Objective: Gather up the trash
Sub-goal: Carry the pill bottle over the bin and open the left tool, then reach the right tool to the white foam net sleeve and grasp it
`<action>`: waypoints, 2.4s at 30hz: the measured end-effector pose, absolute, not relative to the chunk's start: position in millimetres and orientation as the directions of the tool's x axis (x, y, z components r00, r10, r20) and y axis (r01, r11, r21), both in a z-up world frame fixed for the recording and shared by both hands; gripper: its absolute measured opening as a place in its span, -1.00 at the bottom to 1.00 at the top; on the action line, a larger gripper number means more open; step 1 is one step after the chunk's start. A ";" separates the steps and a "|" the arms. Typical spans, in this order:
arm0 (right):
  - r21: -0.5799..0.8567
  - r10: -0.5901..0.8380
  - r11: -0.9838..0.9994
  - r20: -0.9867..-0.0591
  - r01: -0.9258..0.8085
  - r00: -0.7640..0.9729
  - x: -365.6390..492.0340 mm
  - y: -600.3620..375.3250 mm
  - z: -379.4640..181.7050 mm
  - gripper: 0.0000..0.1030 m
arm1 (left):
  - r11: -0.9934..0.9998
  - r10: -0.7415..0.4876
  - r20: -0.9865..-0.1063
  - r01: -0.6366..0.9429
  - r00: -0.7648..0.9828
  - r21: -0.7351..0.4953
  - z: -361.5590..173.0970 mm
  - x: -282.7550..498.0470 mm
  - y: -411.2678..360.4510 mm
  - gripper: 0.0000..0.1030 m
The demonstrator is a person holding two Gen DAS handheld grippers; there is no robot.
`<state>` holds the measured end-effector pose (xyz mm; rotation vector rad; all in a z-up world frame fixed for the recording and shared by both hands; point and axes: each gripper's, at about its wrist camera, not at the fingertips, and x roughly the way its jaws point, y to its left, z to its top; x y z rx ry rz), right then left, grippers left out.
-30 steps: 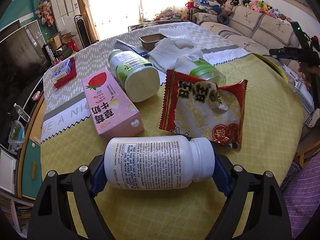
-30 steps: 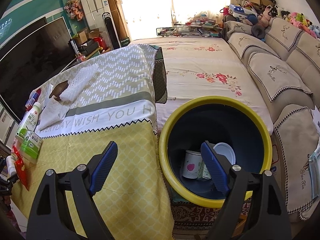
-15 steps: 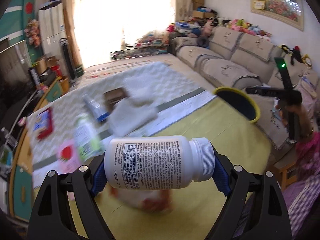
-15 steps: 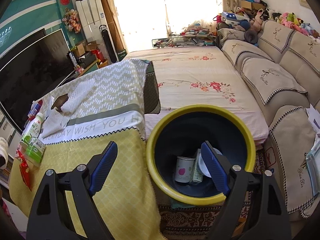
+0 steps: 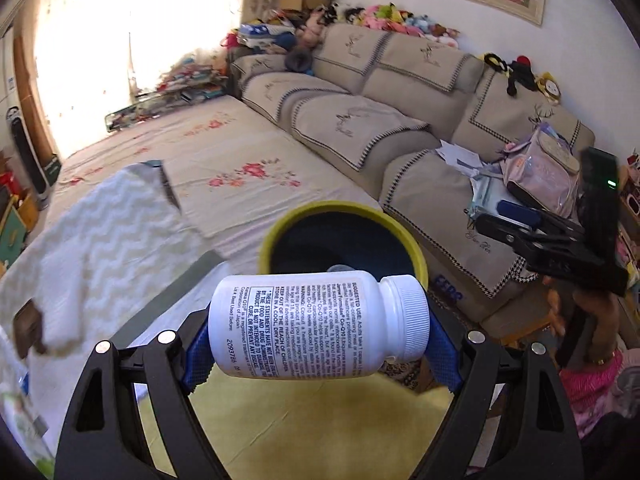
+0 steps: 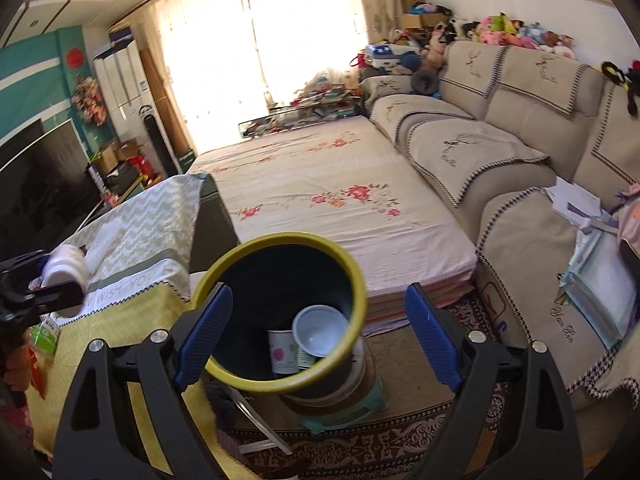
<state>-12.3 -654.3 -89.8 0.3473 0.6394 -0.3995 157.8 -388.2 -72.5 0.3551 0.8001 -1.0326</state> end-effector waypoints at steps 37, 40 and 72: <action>0.201 -0.231 0.832 -0.722 0.517 0.652 55.0 -697.2 -141.9 0.65 | 0.759 -0.576 -0.558 0.644 0.597 -0.095 -39.9 220.8 -263.9 0.83; 0.186 -0.213 0.856 -0.722 0.481 0.658 73.1 -678.9 -135.4 0.65 | 0.808 -0.535 -0.530 0.583 0.658 -0.091 -33.7 235.3 -219.7 0.85; 0.218 0.228 0.973 -0.852 -0.078 0.472 362.7 -351.3 -150.2 0.41 | 0.951 -0.279 -0.437 0.185 0.855 -0.247 -67.2 278.6 40.3 0.90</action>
